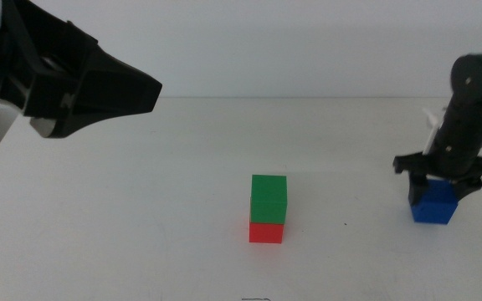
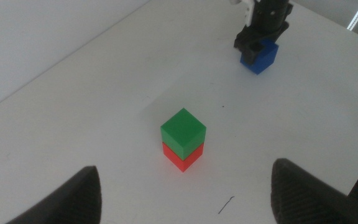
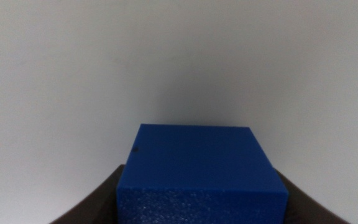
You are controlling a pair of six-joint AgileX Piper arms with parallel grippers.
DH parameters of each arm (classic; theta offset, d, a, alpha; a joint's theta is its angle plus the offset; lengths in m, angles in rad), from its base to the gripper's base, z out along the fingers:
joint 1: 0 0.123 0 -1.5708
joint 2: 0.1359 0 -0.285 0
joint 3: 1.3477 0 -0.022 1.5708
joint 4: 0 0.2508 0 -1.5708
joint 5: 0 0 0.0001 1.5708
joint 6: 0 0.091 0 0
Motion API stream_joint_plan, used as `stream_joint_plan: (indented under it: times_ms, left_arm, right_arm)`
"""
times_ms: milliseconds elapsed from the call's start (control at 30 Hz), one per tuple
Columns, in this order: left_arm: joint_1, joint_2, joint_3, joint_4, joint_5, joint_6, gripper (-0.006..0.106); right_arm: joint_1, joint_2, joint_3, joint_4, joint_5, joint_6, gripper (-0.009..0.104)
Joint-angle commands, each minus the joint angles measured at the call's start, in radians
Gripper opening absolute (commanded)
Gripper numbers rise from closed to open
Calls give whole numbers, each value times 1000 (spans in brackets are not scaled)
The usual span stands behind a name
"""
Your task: Stack red cubes first, then green, then blue cubes in a specific spot.
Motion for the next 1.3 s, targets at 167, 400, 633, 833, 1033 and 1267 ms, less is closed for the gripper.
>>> stream_joint_plan:
  times_ms: [167, 400, 633, 833, 1033, 1267]
  left_arm:
    - [3, -11, -26, -25, -61, -11, 93]
    - [3, -11, -26, -25, -61, -11, 93]
    - [3, -11, -26, -25, -61, -11, 93]
    - [3, -11, -26, -25, -61, -11, 93]
    - [3, -11, -26, -25, -61, -11, 93]
    - [3, -11, -26, -25, -61, -11, 93]
  right_arm:
    - [1, -252, -31, 49, 165, 14, -1]
    - [24, -346, -29, 61, 213, 66, -1]
    - [156, -362, -40, -50, 213, 166, -1]
    - [319, -335, -151, -64, 213, 253, -1]
    - [445, -266, -255, -84, 214, 377, -1]
    - [563, -171, -364, -62, 214, 468, -1]
